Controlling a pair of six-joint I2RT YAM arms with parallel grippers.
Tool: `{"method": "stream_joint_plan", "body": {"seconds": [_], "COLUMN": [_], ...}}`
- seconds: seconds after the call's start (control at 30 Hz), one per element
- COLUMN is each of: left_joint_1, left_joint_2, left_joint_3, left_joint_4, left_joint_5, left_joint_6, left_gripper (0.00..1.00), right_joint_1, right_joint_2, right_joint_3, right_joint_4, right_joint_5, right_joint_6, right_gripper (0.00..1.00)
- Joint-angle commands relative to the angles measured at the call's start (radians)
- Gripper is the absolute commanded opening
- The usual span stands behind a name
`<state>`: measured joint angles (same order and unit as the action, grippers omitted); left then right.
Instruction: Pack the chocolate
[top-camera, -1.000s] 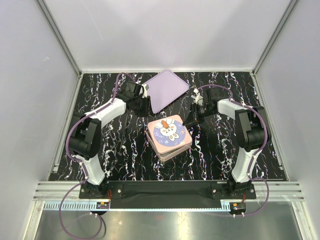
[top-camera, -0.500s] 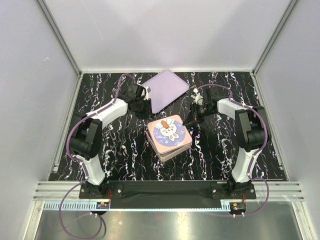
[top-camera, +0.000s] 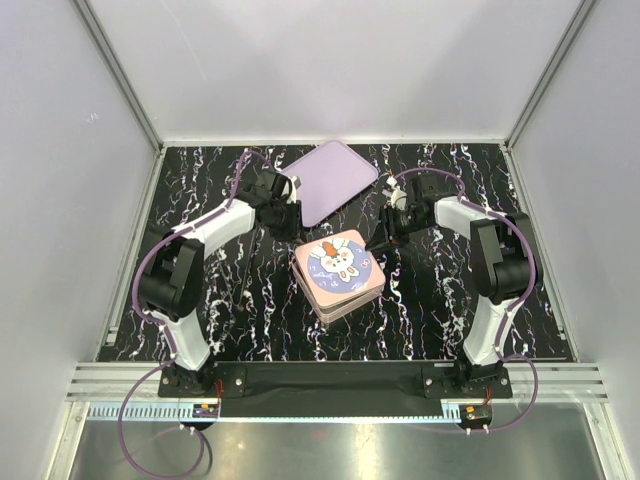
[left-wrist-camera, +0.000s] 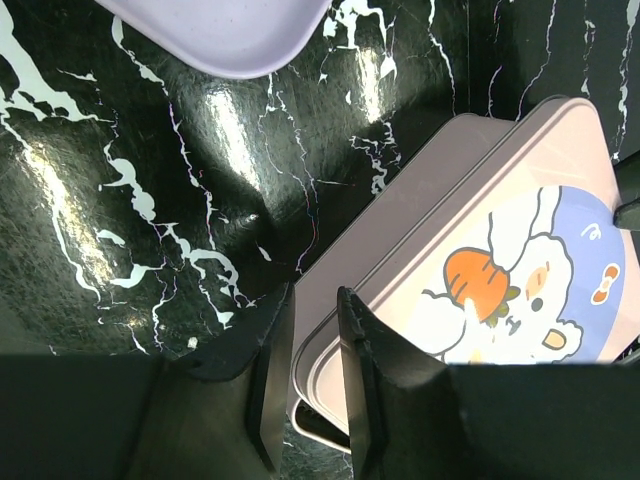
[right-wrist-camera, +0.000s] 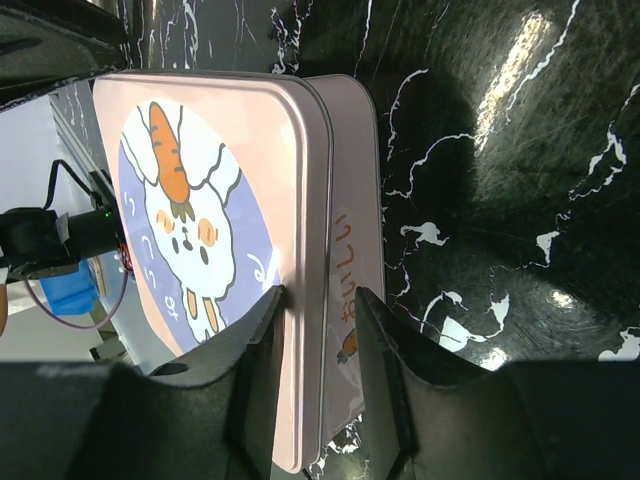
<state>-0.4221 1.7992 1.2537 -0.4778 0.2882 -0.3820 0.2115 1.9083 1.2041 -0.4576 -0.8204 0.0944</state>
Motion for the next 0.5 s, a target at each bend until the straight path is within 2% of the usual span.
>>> {"method": "stream_joint_plan", "body": {"seconds": [0.0,0.47], "left_joint_1": [-0.006,-0.020], "left_joint_2": [-0.061,-0.113], "left_joint_3": [-0.005,-0.045], "left_joint_4": [0.016,0.016], "left_joint_5": [0.012,0.012], "left_joint_6": [0.006,-0.006], "left_gripper": [0.28,0.27], "right_joint_1": [0.019,0.043], "right_joint_2": [-0.051,-0.045], "right_joint_3": [0.038,0.067], "right_joint_4": [-0.004,-0.023], "right_joint_5": [0.026,0.032], "right_joint_6": [-0.007,-0.015], "right_gripper": [0.41,0.36]}}
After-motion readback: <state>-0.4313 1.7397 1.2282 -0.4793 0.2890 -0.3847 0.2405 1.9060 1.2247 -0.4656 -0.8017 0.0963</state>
